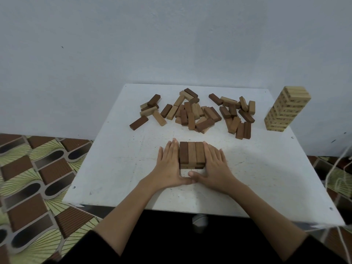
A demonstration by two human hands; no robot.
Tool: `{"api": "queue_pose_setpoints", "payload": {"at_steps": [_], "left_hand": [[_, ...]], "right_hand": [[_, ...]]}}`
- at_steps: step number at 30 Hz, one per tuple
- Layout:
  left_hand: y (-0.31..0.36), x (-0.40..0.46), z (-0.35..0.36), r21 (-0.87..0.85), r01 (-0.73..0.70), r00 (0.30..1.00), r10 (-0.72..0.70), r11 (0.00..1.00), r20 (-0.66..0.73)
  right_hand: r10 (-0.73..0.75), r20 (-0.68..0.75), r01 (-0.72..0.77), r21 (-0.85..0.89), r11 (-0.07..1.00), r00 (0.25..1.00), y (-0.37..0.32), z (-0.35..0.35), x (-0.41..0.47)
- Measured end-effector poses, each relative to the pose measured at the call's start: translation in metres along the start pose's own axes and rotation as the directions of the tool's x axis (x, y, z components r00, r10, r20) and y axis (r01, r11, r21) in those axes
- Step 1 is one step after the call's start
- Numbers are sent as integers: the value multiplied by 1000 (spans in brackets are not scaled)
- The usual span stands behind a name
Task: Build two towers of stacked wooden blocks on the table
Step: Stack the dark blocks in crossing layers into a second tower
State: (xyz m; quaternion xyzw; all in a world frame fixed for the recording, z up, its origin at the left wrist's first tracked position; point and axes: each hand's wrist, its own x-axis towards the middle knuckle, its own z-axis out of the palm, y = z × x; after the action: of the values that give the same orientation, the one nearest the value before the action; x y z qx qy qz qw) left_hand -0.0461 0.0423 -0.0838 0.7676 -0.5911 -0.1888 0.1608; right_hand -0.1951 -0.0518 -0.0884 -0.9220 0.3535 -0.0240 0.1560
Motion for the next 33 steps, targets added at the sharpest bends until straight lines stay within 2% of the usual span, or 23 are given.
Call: {"api": "queue_pose_setpoints", "payload": {"at_steps": [11, 17, 20, 33], "left_hand": [[-2, 1, 2, 37, -16, 1000, 16, 999, 7], [-3, 2, 4, -23, -7, 1000, 6, 1000, -26], [-3, 2, 5, -24, -22, 999, 22, 999, -24], [-3, 2, 5, 4, -16, 999, 17, 1000, -36]], "right_hand": [[-1, -11, 0, -93, 996, 1000, 0, 5, 0], [14, -41, -12, 51, 999, 999, 1, 4, 0], [4, -41, -1, 68, 998, 999, 1, 2, -2], [10, -39, -12, -69, 998, 999, 2, 9, 0]]}}
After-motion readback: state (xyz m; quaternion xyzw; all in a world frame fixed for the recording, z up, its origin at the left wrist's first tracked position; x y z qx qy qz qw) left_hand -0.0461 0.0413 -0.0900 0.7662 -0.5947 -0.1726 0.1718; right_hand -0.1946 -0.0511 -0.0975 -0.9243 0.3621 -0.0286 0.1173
